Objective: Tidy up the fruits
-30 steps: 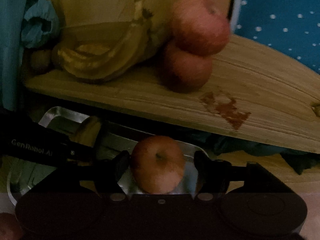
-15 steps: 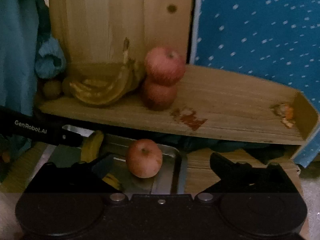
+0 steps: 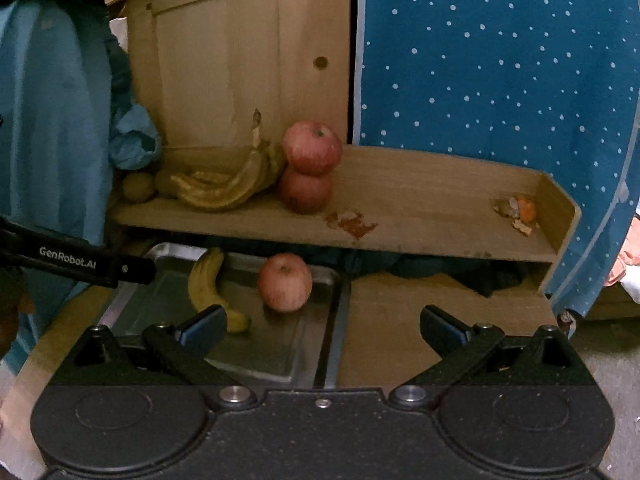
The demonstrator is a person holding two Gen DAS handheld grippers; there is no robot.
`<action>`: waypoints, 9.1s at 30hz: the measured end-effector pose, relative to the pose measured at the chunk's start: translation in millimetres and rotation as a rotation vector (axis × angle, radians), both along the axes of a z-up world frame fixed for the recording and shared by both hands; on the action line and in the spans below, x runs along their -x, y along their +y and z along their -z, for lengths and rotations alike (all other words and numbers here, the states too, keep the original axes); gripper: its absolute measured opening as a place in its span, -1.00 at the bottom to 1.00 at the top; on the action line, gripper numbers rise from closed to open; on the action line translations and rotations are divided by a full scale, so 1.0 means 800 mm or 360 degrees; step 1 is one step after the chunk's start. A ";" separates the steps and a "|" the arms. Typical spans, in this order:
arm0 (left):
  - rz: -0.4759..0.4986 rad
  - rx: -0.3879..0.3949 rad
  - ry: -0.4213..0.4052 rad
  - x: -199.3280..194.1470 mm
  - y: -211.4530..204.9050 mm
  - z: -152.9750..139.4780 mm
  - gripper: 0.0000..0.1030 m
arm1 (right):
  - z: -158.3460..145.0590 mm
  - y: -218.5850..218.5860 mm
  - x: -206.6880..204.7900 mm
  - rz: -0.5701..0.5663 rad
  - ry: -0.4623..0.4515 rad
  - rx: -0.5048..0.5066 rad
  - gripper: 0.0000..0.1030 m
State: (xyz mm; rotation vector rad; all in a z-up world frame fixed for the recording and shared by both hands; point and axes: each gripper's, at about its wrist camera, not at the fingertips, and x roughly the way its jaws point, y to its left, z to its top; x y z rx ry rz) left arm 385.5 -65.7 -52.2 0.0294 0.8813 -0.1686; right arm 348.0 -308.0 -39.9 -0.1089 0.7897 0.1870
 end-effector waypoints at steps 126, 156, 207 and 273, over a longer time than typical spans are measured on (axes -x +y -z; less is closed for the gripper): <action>-0.0169 0.0133 0.0573 0.070 -0.073 0.100 -0.32 | 0.139 0.005 -0.001 -0.0924 0.0453 0.0018 -0.26; 0.0144 0.0084 0.0397 0.025 -0.052 0.048 -0.32 | 0.091 -0.022 0.040 -0.0472 0.0397 -0.0058 -0.29; 0.0040 0.0043 0.0318 -0.158 0.070 0.073 -0.32 | 0.111 0.123 -0.143 -0.0317 0.0164 -0.0157 -0.29; -0.0044 0.0108 0.0182 -0.117 0.070 0.052 0.96 | 0.063 0.116 -0.086 -0.0131 -0.0016 -0.0124 0.83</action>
